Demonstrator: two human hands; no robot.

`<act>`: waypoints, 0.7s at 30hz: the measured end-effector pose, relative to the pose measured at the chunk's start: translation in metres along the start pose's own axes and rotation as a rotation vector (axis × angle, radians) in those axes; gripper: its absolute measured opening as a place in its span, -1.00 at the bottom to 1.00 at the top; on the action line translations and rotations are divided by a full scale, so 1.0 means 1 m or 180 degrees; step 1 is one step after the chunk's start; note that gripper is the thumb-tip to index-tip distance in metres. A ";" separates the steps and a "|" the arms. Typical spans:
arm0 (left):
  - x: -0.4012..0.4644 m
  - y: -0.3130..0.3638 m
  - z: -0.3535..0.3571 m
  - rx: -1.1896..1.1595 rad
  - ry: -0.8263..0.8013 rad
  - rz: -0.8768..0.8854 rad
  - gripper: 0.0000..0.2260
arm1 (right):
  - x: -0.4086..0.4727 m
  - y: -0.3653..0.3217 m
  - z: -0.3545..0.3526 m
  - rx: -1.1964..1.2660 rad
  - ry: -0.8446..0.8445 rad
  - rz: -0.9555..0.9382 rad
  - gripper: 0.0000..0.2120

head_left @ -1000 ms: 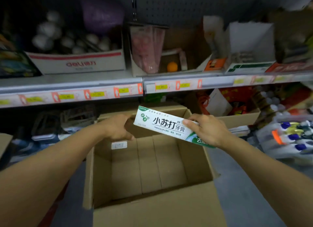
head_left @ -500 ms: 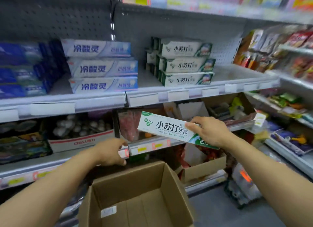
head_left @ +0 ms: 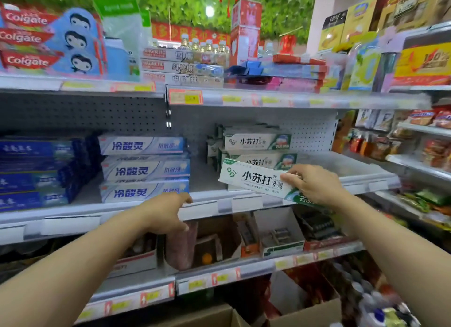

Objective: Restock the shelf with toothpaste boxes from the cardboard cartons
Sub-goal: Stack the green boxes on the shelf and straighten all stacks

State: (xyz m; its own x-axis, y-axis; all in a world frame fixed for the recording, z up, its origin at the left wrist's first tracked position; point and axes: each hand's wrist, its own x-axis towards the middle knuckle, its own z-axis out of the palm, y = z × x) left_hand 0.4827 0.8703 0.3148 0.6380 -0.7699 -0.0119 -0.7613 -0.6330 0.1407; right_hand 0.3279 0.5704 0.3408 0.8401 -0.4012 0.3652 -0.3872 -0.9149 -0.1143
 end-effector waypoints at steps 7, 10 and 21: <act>0.054 0.024 -0.013 -0.0048 0.0014 -0.0359 -0.43 | 0.098 0.049 0.004 0.0061 0.0083 -0.0368 -0.45; 0.075 0.035 -0.016 -0.0075 0.0032 -0.0527 -0.42 | 0.142 0.061 0.006 0.0159 0.0097 -0.0547 -0.49; 0.117 0.070 -0.020 0.0077 0.0040 -0.0922 -0.46 | 0.215 0.075 0.036 -0.0128 0.0299 -0.1090 -0.55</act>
State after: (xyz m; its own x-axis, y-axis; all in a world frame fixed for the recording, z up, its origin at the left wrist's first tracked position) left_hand 0.5065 0.7372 0.3428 0.8305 -0.5558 -0.0357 -0.5496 -0.8282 0.1095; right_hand 0.4934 0.4138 0.3776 0.8858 -0.0639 0.4597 -0.1054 -0.9923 0.0651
